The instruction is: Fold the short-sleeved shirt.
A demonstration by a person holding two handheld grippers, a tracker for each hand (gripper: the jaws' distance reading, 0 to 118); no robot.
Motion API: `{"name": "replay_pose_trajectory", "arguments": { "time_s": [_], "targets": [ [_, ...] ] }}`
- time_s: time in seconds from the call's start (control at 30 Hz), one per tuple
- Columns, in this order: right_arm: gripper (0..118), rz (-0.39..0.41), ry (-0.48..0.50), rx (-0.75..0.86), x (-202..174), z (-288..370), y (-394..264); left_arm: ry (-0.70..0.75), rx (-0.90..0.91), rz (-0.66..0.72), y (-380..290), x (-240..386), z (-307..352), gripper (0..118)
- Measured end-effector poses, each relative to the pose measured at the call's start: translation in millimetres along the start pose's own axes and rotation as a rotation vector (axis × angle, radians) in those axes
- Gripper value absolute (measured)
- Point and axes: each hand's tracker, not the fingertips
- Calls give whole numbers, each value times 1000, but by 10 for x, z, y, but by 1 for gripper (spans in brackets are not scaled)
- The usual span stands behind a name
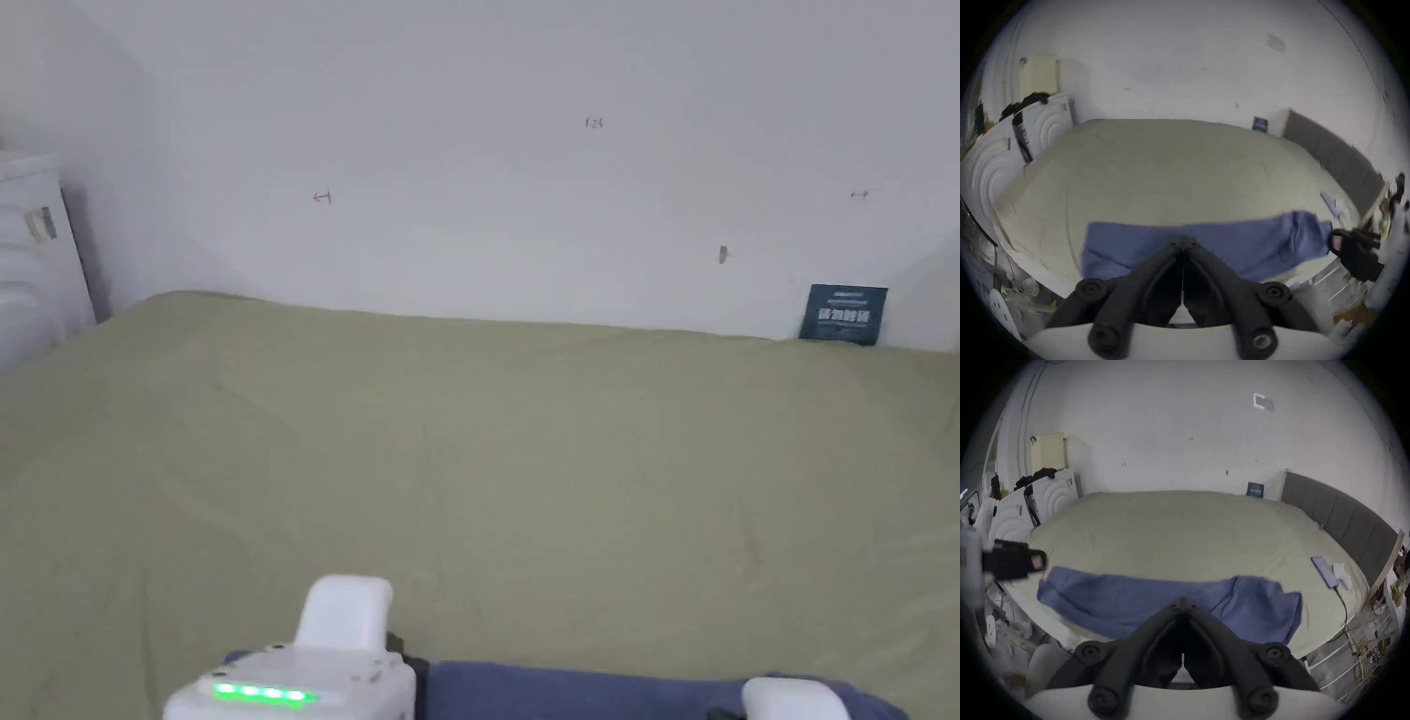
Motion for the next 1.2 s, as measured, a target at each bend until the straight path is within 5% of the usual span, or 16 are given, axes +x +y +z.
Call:
{"name": "replay_pose_trajectory", "arguments": {
  "time_s": [0.23, 0.3, 0.37, 0.4, 0.6, 0.77, 1.2],
  "targets": [
    [1, -86, -9, 63, 458, 13, 451, -524, -149, 301, 203, -2034, -333, 2],
    [1, -94, -10, 71, 515, 13, 507, -530, -272, 407, 38, -2247, -495, 28],
    [1, -123, 3, 66, 577, 2, 567, -536, -317, 385, -178, -2368, -662, 76],
    [1, -134, 15, 62, 598, -9, 586, -554, -340, 382, -260, -2308, -710, 88],
    [1, -138, 53, 42, 617, -18, 628, -544, -422, 477, -620, -2404, -1155, 89],
    [1, -161, 76, 21, 587, -44, 608, -632, -350, 702, -732, -2584, -1224, 89],
    [1, -182, 139, -48, 534, -111, 470, -548, -308, 787, -903, -2747, -1152, 81]
  ]
}}
